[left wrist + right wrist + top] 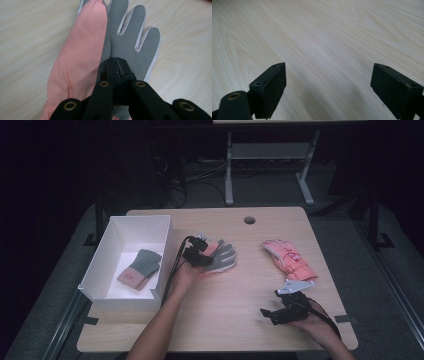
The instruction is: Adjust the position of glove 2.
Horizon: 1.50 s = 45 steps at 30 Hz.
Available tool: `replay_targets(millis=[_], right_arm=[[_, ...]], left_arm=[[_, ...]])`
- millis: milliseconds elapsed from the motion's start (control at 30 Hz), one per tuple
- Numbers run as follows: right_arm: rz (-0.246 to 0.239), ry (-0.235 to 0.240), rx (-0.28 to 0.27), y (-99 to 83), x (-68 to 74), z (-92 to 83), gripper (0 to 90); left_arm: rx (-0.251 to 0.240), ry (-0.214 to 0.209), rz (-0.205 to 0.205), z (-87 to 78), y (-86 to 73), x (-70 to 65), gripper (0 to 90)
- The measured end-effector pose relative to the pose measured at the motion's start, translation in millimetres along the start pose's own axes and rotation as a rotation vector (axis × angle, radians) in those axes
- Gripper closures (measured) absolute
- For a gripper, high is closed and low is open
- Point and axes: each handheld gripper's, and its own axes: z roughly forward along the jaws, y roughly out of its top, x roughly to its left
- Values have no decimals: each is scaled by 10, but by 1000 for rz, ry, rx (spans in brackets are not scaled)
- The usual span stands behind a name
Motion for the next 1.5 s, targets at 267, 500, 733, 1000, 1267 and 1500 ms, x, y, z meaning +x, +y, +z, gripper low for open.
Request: replay_targets(millis=[267,500,733,1000,1267,1500], right_arm=[[-1,-4,-3,2,1,-6,128],[-2,-5,4,7,8,-5,128],[0,-5,-3,6,10,-9,128],[-2,5,7,14,22,-20,128],[-40,78,-23,70,162,-104,584],[-109,136,20,127,300,77,900]], left_arm=[[53,-111,41,-34,-68,-222,897],[78,-195,85,-44,-125,-501,897],[111,-287,160,-46,-196,-872,897],[71,-306,205,-160,-168,-941,896],[-4,-205,131,-224,-84,-589,896],[67,-190,92,-57,-158,-407,896]])
